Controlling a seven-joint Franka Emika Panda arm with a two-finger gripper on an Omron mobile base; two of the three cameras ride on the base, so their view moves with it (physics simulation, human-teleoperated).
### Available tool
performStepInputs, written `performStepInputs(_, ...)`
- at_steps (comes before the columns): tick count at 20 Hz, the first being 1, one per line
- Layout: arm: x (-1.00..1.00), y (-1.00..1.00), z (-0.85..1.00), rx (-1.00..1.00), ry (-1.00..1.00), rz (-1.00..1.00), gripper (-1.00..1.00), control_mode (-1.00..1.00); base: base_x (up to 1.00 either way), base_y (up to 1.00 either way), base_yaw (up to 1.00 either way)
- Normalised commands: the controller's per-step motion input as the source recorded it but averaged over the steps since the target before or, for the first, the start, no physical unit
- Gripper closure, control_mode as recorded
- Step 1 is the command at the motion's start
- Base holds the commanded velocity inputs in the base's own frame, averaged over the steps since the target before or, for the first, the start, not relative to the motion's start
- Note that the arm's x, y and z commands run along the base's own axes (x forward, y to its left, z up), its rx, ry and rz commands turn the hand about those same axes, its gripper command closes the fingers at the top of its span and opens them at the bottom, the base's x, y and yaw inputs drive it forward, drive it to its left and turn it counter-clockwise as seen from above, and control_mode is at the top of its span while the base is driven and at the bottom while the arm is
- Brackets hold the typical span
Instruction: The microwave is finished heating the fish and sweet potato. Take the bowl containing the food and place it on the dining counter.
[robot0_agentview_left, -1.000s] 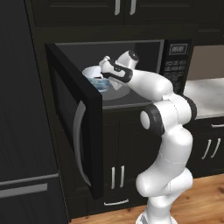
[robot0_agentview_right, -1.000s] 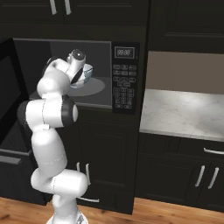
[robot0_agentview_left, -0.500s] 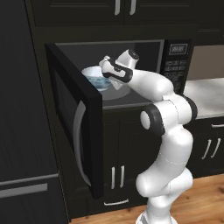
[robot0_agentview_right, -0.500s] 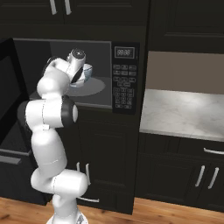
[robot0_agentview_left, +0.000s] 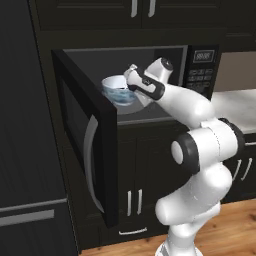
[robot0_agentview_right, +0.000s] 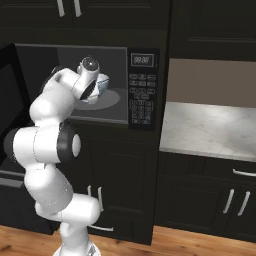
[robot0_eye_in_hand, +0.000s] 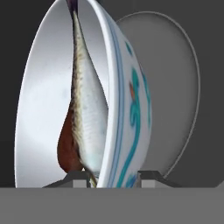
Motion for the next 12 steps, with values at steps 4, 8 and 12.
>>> performStepInputs(4, -1.00, -0.44, 0.05, 0.06, -0.21, -0.02, 1.00, -1.00, 0.00, 0.00, 0.00)
performStepInputs(8, -1.00, -0.26, 0.42, 0.04, -0.14, 0.00, 1.00, -1.00, 0.00, 0.00, 0.00)
performStepInputs(12, -1.00, -0.07, 0.76, 0.00, -0.01, 0.00, 1.00, -1.00, 0.00, 0.00, 0.00)
